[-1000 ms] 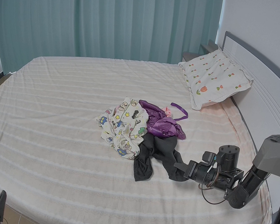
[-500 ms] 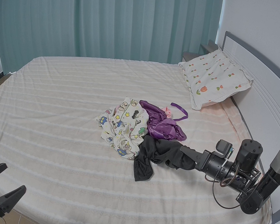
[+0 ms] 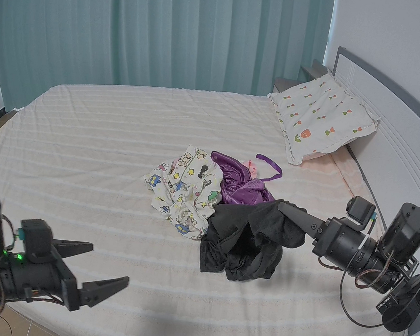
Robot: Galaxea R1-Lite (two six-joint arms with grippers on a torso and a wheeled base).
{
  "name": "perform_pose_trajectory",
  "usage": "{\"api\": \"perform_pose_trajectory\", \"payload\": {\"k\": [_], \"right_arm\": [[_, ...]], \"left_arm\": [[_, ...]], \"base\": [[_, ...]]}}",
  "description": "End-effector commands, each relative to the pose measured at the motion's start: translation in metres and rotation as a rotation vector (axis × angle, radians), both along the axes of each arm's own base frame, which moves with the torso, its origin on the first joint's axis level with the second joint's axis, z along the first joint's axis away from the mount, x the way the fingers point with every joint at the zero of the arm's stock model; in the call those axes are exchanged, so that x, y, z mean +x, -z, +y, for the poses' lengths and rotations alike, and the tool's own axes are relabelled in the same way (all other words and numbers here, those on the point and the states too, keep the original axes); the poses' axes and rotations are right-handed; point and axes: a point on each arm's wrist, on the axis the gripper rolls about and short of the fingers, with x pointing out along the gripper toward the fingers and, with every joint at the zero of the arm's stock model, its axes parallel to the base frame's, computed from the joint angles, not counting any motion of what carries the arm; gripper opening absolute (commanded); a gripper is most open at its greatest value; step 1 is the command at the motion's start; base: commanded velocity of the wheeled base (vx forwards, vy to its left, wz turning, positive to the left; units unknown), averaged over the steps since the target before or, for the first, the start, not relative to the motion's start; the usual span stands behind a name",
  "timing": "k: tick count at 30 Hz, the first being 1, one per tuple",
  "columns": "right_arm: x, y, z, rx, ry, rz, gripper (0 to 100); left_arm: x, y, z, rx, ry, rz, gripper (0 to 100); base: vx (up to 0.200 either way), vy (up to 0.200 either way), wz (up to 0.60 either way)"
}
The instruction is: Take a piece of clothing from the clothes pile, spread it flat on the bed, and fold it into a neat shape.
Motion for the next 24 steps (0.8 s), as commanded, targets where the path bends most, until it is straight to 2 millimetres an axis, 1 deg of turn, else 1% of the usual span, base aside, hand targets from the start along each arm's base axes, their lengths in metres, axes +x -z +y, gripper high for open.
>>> {"api": "perform_pose_trajectory", "payload": {"k": [1, 4, 6, 7, 10, 11, 12, 16, 22, 23, 24], "right_arm": [[-0.031, -0.024, -0.01, 0.044, -0.03, -0.074, 0], [-0.042, -0.027, -0.007, 0.053, -0.067, -0.086, 0], [-0.045, -0.028, -0.005, 0.054, -0.084, -0.086, 0], [-0.046, -0.027, -0.004, 0.053, -0.089, -0.083, 0], [-0.054, -0.021, 0.006, 0.038, -0.143, -0.061, 0], [-0.055, -0.021, 0.006, 0.038, -0.145, -0.061, 0], [-0.058, -0.022, 0.009, 0.039, -0.163, -0.067, 0], [-0.062, -0.028, 0.014, 0.056, -0.189, -0.09, 0], [-0.065, -0.029, 0.018, 0.056, -0.212, -0.098, 0], [-0.066, -0.029, 0.019, 0.058, -0.215, -0.1, 0], [-0.066, -0.03, 0.019, 0.059, -0.215, -0.101, 0]], "left_arm": [[0.035, 0.027, -0.059, 0.088, 0.049, 0.111, 100], [0.048, 0.03, -0.077, 0.074, 0.04, 0.105, 100], [0.055, 0.031, -0.086, 0.057, 0.024, 0.093, 100], [0.057, 0.032, -0.088, 0.056, 0.021, 0.091, 100], [0.071, 0.04, -0.109, 0.026, -0.029, 0.062, 100], [0.072, 0.04, -0.11, 0.026, -0.03, 0.06, 100], [0.08, 0.044, -0.118, 0.009, -0.055, 0.04, 100], [0.091, 0.051, -0.129, -0.02, -0.072, 0.009, 100], [0.101, 0.066, -0.138, -0.008, -0.073, 0.021, 100], [0.106, 0.073, -0.143, -0.003, -0.073, 0.026, 100], [0.106, 0.073, -0.144, -0.002, -0.073, 0.027, 100]], "base": [[0.0, 0.0, 0.0], [0.0, 0.0, 0.0], [0.0, 0.0, 0.0], [0.0, 0.0, 0.0], [0.0, 0.0, 0.0], [0.0, 0.0, 0.0], [0.0, 0.0, 0.0], [0.0, 0.0, 0.0], [0.0, 0.0, 0.0], [0.0, 0.0, 0.0], [0.0, 0.0, 0.0]]}}
